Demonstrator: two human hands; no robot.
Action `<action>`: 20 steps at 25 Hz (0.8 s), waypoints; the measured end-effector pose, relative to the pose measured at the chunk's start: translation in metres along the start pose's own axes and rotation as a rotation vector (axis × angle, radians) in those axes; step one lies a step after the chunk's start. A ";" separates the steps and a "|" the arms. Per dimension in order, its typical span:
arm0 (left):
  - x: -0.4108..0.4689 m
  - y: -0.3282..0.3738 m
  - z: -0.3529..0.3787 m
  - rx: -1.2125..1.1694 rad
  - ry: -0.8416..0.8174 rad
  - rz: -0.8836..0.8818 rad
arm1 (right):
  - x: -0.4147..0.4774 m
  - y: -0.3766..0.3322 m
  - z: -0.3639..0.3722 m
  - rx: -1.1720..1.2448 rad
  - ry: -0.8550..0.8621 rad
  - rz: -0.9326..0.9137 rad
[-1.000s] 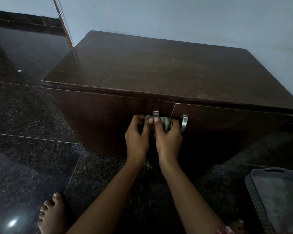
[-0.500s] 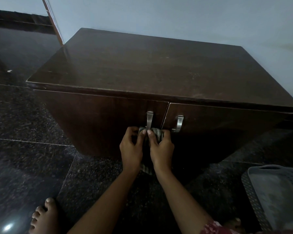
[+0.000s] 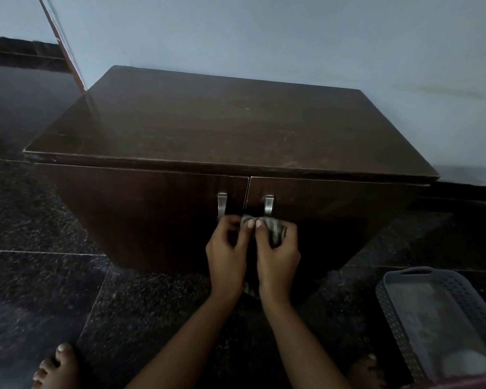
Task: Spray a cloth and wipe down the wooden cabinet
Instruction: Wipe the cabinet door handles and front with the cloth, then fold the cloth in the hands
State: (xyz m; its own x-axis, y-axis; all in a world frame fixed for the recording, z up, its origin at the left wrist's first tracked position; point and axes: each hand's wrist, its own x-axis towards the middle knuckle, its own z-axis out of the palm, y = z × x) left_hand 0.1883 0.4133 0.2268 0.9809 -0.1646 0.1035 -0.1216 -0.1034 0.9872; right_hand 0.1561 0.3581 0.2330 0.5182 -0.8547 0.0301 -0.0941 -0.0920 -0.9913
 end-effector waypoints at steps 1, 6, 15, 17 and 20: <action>0.004 0.007 0.005 0.005 -0.001 0.017 | 0.006 -0.006 -0.003 -0.003 0.006 -0.018; 0.016 0.019 0.020 0.126 0.018 0.003 | 0.030 -0.018 -0.010 -0.116 -0.075 0.002; -0.021 0.020 0.023 0.176 -0.134 -0.123 | 0.013 -0.009 -0.056 -0.028 -0.153 0.267; -0.029 0.029 0.033 0.122 -0.257 -0.231 | 0.014 -0.012 -0.079 0.067 -0.117 0.328; -0.050 0.042 0.049 0.060 -0.480 -0.416 | 0.022 -0.009 -0.114 0.234 -0.059 0.470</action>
State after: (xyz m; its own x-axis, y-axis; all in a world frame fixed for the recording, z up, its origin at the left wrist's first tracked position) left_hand 0.1264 0.3694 0.2573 0.7727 -0.5184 -0.3664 0.2325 -0.3060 0.9232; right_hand 0.0711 0.2819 0.2575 0.5130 -0.7456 -0.4253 -0.1388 0.4169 -0.8983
